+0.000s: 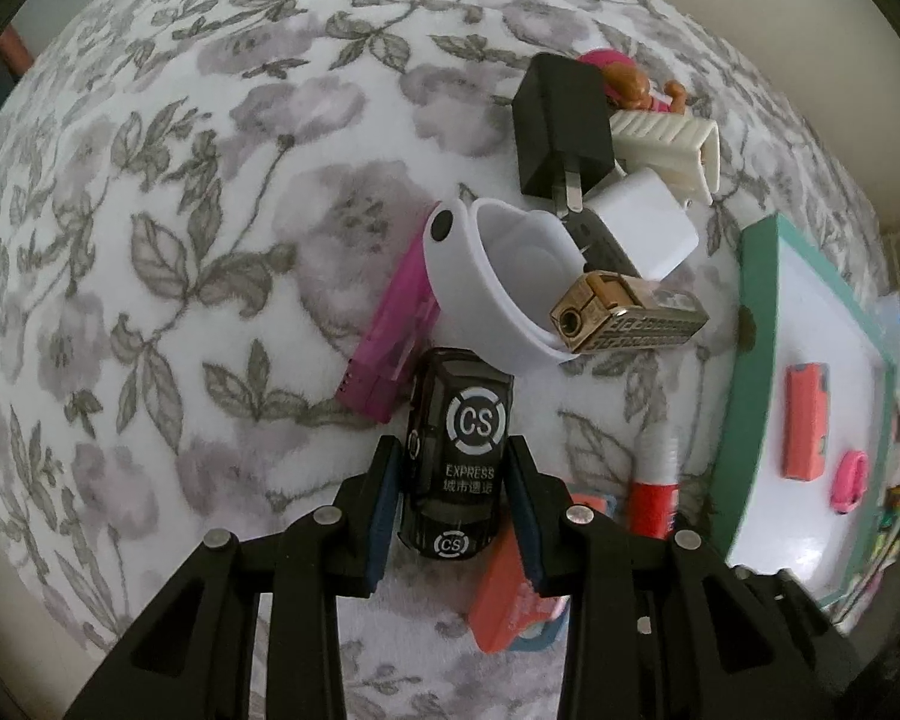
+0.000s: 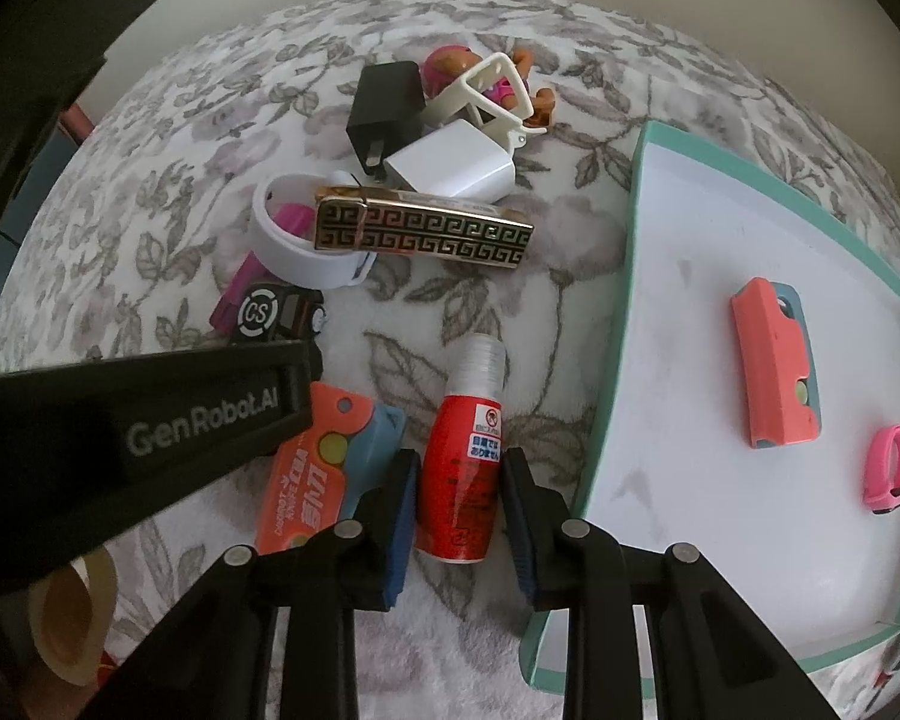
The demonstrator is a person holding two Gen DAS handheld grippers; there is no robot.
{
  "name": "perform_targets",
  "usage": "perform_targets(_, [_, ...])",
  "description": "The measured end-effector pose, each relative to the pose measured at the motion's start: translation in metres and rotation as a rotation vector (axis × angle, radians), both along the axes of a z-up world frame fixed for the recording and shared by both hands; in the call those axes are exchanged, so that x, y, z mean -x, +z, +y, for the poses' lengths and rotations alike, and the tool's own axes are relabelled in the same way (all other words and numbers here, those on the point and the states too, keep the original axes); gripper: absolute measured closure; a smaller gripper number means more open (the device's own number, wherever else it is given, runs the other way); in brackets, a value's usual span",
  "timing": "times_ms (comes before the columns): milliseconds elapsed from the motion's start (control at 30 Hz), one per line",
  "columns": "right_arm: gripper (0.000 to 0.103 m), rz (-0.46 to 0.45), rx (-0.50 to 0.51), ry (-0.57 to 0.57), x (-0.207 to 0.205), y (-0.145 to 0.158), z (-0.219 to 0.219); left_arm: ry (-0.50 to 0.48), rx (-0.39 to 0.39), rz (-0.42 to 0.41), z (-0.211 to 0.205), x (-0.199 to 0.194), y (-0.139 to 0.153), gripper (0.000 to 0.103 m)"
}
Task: Organize rigid objects
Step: 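Lift the car with the left tool while the right tool carries the bottle toward the tray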
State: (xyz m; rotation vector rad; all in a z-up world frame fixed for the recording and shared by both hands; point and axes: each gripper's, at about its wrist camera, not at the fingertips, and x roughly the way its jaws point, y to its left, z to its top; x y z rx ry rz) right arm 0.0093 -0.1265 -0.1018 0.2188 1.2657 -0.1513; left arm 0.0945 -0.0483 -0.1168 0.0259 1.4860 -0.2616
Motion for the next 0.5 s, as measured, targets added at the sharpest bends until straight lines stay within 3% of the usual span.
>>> perform_targets(267, [0.074,-0.078,-0.065,-0.072,0.015,0.035,-0.025,0.036,0.099,-0.127,0.006,0.005,0.055,0.068])
perform_targets(367, [0.074,-0.091,-0.057,-0.115,0.022,0.046,-0.038,0.017,0.123,-0.201,0.002,0.012,0.08,0.068])
perform_targets(500, [0.074,-0.085,-0.034,-0.184,0.033,0.05,-0.059,-0.02,0.144,-0.239,-0.002,0.02,0.096,0.068])
